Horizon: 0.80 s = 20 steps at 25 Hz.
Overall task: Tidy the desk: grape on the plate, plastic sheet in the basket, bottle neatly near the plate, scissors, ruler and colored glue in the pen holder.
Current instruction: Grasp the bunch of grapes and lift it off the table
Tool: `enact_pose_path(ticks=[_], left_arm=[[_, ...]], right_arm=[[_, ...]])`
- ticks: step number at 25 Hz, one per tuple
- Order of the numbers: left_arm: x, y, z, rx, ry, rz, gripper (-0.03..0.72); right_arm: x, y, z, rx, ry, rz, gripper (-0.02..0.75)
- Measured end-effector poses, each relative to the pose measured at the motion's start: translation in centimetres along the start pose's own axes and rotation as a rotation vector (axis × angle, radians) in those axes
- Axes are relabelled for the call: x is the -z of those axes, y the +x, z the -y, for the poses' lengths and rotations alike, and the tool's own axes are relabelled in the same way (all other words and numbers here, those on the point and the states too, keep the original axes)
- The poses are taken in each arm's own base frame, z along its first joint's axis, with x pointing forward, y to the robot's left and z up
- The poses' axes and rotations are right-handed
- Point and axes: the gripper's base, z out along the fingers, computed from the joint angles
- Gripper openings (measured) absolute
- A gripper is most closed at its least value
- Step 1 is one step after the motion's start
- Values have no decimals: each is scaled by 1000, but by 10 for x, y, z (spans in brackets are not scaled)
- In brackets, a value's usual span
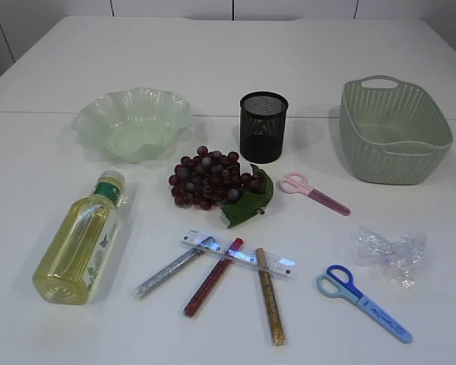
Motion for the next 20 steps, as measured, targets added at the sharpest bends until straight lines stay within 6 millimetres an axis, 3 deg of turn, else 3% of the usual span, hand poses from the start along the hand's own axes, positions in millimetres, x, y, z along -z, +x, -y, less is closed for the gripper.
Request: enact_pose_path(ticks=[8, 12, 15, 20], left_arm=[[1, -2, 1, 4, 10, 15, 508], [3, -16, 8, 37, 78, 91, 505], [-8, -33, 12, 58, 105, 69, 491], [-44, -62, 23, 136, 164, 44, 435]], right_arm=[[0, 0, 1, -24, 10, -3, 564], [-2, -11, 2, -56, 10, 19, 564], [0, -26, 3, -66, 7, 77, 564], [-9, -51, 5, -74, 2, 36, 564]])
